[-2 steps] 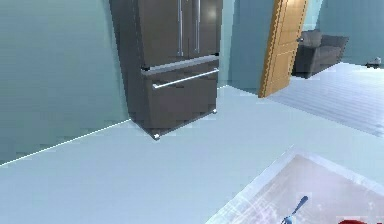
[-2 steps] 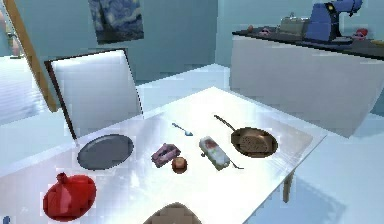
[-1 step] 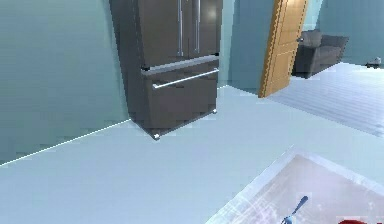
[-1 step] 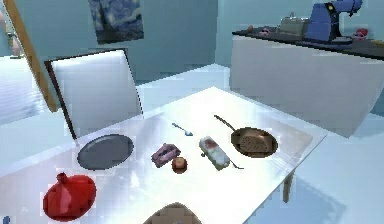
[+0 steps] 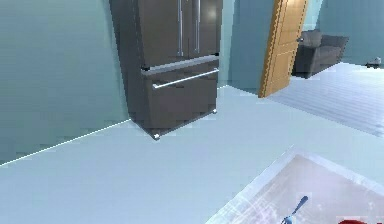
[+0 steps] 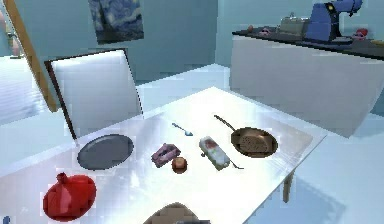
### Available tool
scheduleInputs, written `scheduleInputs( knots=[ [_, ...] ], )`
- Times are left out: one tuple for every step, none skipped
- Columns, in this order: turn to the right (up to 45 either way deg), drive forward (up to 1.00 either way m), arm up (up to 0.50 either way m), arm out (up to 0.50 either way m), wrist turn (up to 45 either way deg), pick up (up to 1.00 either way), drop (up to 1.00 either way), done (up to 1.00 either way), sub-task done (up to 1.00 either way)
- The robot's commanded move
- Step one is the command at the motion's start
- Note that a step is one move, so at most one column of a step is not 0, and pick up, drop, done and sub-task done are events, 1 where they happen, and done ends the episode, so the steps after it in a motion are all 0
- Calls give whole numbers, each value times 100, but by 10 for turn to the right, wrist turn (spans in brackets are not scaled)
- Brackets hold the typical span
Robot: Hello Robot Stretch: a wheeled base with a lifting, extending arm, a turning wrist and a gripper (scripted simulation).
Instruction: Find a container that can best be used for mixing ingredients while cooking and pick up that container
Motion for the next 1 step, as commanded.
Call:
scheduleInputs(
  knots=[
    [0, 0, 0, 0, 450, 0, 0, 0, 0]
  ],
)
